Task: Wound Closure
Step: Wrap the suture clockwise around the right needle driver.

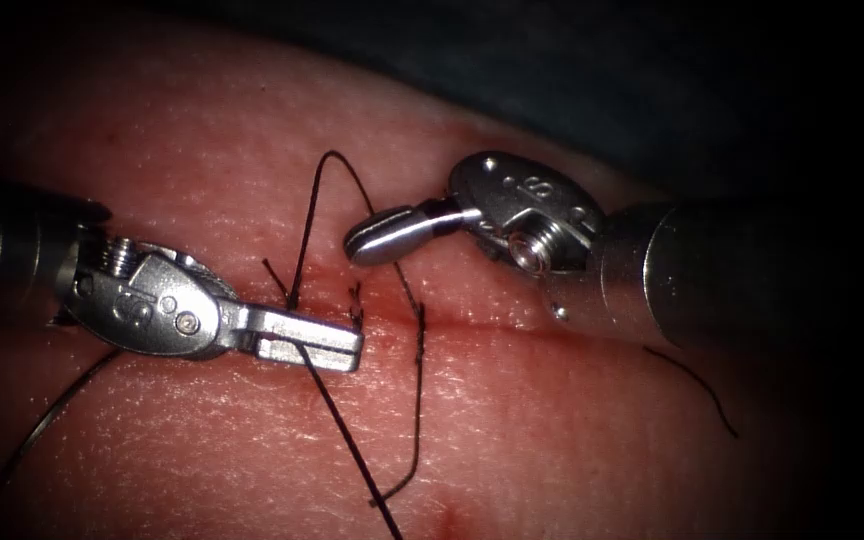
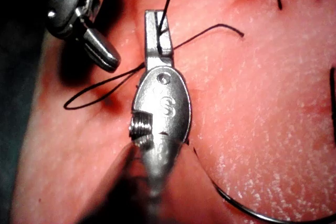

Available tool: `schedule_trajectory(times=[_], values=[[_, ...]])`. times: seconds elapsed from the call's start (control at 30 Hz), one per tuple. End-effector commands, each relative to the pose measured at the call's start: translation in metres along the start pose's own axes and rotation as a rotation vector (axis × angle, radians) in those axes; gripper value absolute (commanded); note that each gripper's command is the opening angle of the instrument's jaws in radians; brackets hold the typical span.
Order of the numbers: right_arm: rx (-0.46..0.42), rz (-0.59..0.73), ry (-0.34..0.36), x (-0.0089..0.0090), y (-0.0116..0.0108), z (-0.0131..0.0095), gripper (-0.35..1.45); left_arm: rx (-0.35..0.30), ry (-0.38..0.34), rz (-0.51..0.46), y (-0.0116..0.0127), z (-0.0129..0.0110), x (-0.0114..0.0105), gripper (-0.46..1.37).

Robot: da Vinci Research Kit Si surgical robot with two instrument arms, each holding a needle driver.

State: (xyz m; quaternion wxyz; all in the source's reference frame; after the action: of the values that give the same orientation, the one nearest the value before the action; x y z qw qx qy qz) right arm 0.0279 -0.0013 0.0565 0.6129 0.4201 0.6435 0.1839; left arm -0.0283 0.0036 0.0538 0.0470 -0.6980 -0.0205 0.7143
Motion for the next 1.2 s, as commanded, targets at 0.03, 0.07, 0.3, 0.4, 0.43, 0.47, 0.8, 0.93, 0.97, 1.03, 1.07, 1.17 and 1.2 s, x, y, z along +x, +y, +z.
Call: schedule_trajectory(times=[0.03,0.07,0.3,0.4,0.43,0.47,0.8,0.93,0.97,1.03,1.07,1.17,1.2], values=[[-0.005,-0.006,0.001,0.0,0.0,0.0,-0.35,-0.003,0.001,0.0,0.0,0.0,0.0,-0.35],[-0.008,-0.006,0.002,0.0,-0.0001,0.0,-0.35,-0.003,0.001,0.0,0.0,0.0,0.0,-0.35],[-0.031,-0.005,-0.001,-0.0001,-0.0004,-0.0001,-0.35,-0.002,0.001,-0.001,0.0001,0.0001,0.0001,-0.35],[-0.064,-0.004,-0.04,-0.0001,-0.0003,-0.0002,-0.35,-0.001,0.002,-0.002,-0.0001,0.0001,0.0002,-0.35],[-0.075,-0.004,-0.05,-0.0001,-0.0003,-0.0002,-0.35,0.001,0.0,-0.002,-0.0002,0.0002,0.0002,-0.35],[-0.094,-0.003,-0.069,-0.0002,-0.0002,-0.0002,-0.35,0.002,0.0,-0.003,-0.0002,0.0002,0.0002,-0.35],[-0.164,0.002,-0.116,-0.0004,0.0003,0.0007,-0.35,0.005,0.006,0.002,0.0001,0.0013,0.0012,-0.35],[-0.171,-0.003,-0.125,-0.0011,0.0005,0.0014,-0.35,0.007,0.008,-0.023,-0.0001,0.0017,0.0013,-0.35],[-0.175,-0.006,-0.128,-0.0014,0.0007,0.0017,-0.35,0.003,0.013,-0.029,0.0,0.0019,0.0014,-0.35],[-0.178,-0.008,-0.128,-0.0017,0.0008,0.002,-0.35,-0.002,0.013,-0.035,0.0,0.0022,0.0014,-0.35],[-0.179,-0.009,-0.128,-0.0017,0.0009,0.0021,-0.35,-0.005,0.021,-0.04,0.0,0.0023,0.0014,-0.35],[-0.182,-0.008,-0.13,-0.0017,0.0013,0.0024,-0.35,-0.011,0.038,-0.061,0.0,0.0027,0.0014,-0.35],[-0.188,-0.008,-0.128,-0.0016,0.0015,0.0026,-0.35,-0.016,0.05,-0.07,0.0,0.0029,0.0014,-0.35]])
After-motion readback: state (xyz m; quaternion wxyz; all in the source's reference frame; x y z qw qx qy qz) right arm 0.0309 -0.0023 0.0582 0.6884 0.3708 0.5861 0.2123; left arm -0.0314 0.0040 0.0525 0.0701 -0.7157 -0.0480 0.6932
